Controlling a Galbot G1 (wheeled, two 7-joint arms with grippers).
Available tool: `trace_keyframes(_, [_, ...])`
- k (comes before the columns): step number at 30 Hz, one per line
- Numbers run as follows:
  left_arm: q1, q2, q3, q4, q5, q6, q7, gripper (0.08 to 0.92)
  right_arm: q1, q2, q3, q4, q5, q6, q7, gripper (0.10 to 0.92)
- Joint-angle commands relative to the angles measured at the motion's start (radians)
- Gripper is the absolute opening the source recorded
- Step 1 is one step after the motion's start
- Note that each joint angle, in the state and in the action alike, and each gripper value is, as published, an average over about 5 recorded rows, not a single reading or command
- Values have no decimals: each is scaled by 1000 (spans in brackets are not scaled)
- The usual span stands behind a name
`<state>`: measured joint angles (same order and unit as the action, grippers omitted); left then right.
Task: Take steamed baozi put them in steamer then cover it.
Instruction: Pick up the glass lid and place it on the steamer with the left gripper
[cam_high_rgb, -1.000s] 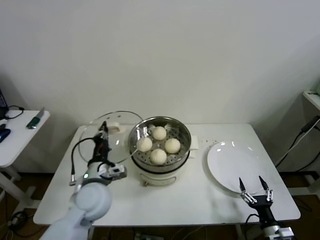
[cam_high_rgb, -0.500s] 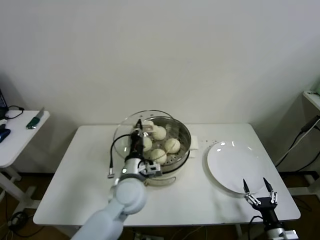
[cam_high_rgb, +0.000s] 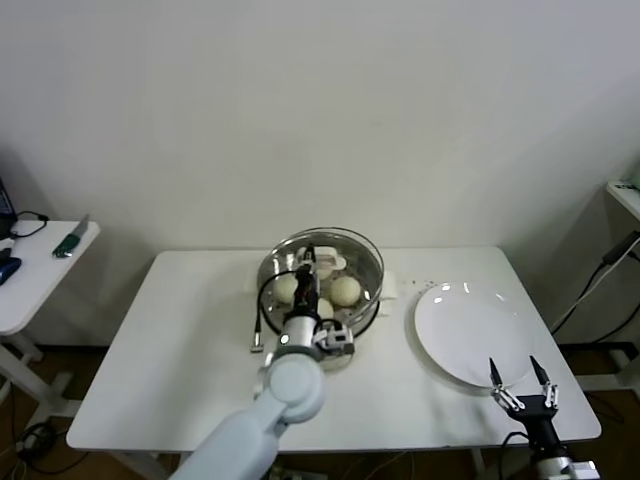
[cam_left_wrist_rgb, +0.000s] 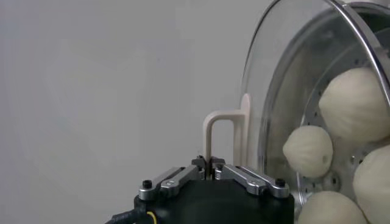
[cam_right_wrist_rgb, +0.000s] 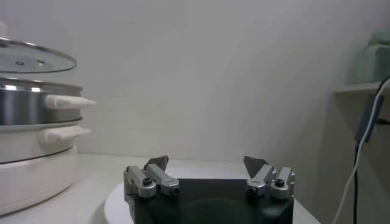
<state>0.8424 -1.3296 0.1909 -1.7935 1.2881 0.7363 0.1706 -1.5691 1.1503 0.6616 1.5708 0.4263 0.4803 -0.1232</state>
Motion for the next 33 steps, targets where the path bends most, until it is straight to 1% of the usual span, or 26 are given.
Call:
trace_keyframes(1, [-17,-35,23,82,32,36,-2,134,0,0,1,-3,2,3,0,823])
trace_keyframes(10, [-17,-73,4,124,75,45,-3,134,-3,2,2,-1,2,9,0,823])
trace_keyframes(16, [-19,-76,-19,147,92,47,-6,134,-6,0,2,-2,4,14,0,823])
trace_keyframes(33, [16,-100,-33,120,142,42,-3,134,2,1,-3,-13,1,19,-3,823])
